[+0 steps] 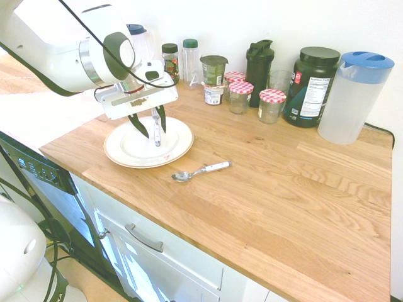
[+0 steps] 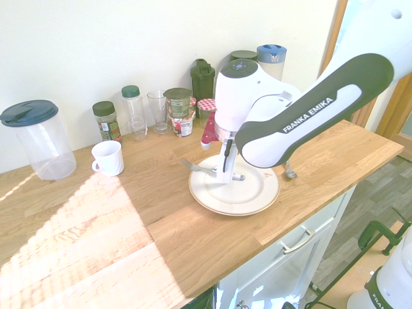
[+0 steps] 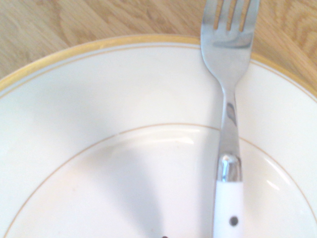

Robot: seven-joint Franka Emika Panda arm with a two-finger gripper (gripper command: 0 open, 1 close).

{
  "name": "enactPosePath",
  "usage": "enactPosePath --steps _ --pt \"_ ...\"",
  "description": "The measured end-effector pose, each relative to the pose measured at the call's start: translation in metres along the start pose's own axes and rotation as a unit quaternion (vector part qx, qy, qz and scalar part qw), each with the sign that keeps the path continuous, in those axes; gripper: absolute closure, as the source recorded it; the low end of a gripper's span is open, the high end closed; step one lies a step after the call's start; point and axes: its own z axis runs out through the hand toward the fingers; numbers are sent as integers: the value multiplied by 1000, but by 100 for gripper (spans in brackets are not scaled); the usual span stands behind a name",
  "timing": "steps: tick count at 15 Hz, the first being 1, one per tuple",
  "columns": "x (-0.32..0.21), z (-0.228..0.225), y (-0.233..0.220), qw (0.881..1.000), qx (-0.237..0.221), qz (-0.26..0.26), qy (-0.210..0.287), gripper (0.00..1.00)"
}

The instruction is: Put the fork into the plate

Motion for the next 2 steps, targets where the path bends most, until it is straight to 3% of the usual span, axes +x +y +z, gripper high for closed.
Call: enactPosePath --steps 2 --pt "-9 -15 7 1000 5 0 12 0"
